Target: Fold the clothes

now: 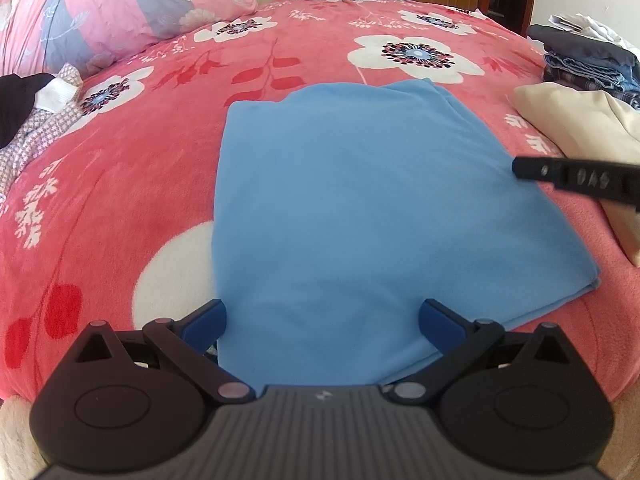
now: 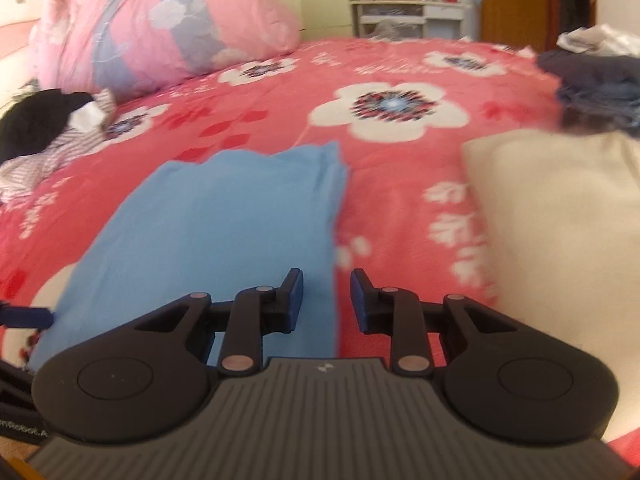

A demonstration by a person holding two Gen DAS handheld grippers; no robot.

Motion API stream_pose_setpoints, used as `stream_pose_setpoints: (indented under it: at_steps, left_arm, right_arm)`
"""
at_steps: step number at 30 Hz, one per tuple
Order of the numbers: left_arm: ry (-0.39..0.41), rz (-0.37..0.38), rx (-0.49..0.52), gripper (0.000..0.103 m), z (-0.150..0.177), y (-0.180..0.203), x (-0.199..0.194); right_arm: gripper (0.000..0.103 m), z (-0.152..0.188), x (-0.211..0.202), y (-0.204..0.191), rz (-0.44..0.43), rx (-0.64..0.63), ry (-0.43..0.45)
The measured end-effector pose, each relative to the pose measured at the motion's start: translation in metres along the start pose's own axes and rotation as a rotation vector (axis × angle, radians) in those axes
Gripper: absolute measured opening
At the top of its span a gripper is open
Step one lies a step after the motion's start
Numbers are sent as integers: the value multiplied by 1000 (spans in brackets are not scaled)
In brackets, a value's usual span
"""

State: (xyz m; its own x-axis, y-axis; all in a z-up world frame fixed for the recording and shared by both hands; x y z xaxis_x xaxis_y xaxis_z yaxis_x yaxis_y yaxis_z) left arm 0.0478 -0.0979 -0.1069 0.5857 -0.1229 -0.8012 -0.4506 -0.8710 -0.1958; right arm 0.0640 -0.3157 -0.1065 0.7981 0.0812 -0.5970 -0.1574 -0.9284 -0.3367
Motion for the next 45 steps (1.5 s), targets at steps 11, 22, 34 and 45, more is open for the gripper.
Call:
stream_pose_setpoints:
  at_steps: [11, 22, 34, 45]
  left_arm:
    - [9, 22, -13, 103, 2, -4, 1]
    - [8, 19, -19, 103, 4, -4, 1]
    - [1, 20, -30, 103, 4, -4, 0]
    - [3, 23, -36, 103, 6, -4, 0]
  right_arm:
    - [45, 10, 5, 18, 16, 173, -25]
    - [95, -1, -8, 4, 14, 194, -32]
    - [102, -11, -31, -16, 86, 214, 10]
    - [102, -5, -40, -21, 56, 185, -62]
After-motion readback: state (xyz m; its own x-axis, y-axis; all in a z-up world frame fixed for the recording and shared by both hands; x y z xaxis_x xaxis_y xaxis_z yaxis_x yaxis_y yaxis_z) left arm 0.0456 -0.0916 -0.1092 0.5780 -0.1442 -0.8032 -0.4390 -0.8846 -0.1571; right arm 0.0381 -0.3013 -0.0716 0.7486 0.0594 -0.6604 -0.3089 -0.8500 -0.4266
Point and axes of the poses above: each gripper's, at about its wrist camera, not at the fingertips, and x roughly the way its jaws point, y to its right, z to its underside, the point moved 2 cm from there along x, roughly the way its jaws point, and after that the axes turned 14 degrees about x, right-handed, at the moved point
